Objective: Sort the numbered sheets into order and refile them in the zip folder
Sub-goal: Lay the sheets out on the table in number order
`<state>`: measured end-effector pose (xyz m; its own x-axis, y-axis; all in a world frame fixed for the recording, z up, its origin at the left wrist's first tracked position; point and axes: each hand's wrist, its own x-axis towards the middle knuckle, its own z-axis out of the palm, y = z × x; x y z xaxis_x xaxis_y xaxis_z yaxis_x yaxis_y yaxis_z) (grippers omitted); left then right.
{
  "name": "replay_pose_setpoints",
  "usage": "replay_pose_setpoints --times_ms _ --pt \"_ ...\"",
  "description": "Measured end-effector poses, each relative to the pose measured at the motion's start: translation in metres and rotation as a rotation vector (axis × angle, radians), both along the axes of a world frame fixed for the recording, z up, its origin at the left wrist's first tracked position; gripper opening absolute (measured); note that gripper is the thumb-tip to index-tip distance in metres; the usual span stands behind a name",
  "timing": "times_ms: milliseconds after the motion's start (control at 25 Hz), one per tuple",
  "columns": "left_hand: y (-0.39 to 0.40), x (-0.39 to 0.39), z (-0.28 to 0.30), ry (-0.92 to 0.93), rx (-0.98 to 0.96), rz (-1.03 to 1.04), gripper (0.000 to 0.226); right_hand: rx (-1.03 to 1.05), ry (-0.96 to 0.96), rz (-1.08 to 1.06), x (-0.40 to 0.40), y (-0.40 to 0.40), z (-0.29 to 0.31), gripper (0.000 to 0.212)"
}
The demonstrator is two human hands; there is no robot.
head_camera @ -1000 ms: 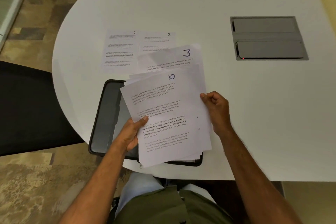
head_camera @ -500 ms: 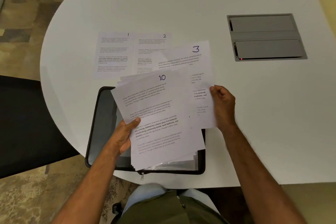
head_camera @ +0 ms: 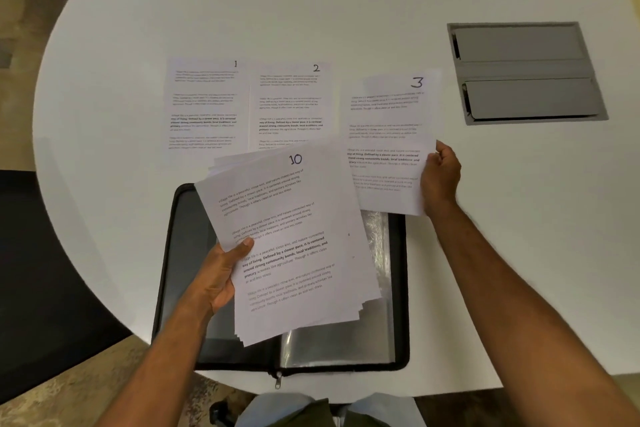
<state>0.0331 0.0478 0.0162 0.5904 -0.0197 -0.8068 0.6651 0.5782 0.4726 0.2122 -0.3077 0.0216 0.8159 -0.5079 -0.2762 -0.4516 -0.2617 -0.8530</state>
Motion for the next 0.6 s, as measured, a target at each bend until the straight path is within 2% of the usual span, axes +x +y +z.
replay_pose_setpoints --times_ms 120,360,520,600 --pt "0.007 0.011 -0.011 0.032 0.013 -0.016 0.048 -0.080 0.056 0.021 0.031 -0.002 -0.017 0.043" --pt "0.007 0.038 -0.027 0.098 0.038 -0.038 0.037 -0.197 0.135 0.071 0.076 -0.013 -0.048 0.046" --pt "0.002 0.048 -0.040 0.122 0.042 -0.035 0.030 -0.240 0.119 0.111 0.094 -0.024 -0.069 0.049" --pt "-0.001 0.052 -0.046 0.136 0.040 -0.041 0.033 -0.344 0.077 0.169 0.096 -0.027 -0.080 0.052"
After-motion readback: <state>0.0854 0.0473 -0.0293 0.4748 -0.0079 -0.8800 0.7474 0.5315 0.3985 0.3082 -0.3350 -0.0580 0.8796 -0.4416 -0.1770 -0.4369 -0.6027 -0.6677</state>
